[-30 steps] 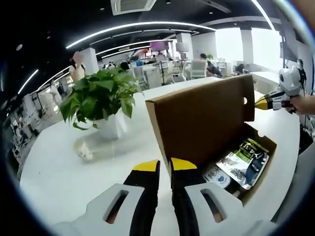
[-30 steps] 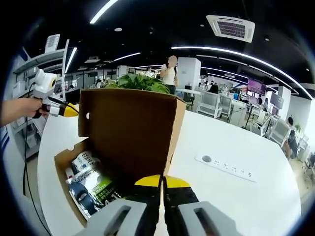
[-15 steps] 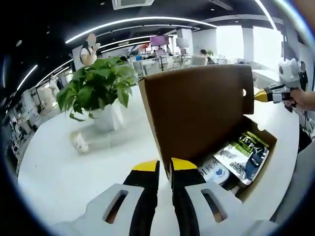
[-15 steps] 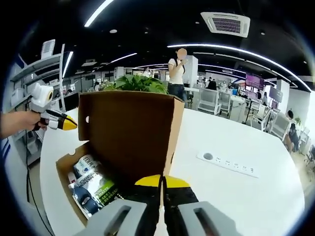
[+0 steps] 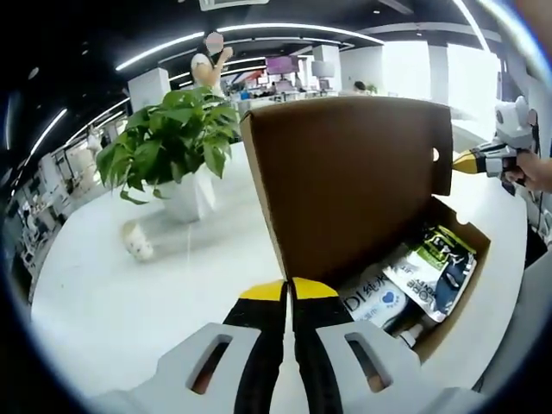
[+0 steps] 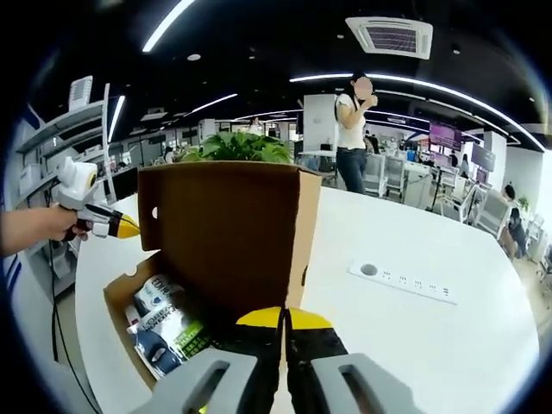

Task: Operate the shoe box by opening the lid, removing the specified soft item, and placing it in the target area until the item is outside and the box remains undamaged.

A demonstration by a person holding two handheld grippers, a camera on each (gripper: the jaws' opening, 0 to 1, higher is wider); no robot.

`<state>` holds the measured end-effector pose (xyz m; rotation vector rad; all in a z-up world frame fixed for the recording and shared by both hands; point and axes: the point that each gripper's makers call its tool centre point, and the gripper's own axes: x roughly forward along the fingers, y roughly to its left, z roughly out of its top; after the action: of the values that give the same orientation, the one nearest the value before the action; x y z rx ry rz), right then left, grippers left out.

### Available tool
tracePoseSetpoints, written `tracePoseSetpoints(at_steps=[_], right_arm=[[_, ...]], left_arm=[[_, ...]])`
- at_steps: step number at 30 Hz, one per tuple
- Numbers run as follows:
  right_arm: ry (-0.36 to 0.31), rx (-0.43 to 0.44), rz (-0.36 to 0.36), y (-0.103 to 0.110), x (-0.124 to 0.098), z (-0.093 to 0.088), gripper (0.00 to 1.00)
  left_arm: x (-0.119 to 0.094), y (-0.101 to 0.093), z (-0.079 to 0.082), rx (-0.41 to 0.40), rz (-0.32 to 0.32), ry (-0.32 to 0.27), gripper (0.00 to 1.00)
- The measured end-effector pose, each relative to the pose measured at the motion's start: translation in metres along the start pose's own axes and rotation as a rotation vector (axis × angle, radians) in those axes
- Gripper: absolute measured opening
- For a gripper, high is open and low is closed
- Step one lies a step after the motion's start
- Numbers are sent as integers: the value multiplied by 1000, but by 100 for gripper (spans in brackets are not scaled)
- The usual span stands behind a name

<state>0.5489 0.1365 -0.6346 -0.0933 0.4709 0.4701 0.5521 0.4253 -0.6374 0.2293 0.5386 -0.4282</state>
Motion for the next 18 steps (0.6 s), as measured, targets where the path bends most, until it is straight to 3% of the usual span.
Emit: tracePoseSetpoints(at_steps=[18], right_arm=[[-4,3,2,0,-2,0,0]], left_arm=[[-3,-6,2,5,8,0,1]])
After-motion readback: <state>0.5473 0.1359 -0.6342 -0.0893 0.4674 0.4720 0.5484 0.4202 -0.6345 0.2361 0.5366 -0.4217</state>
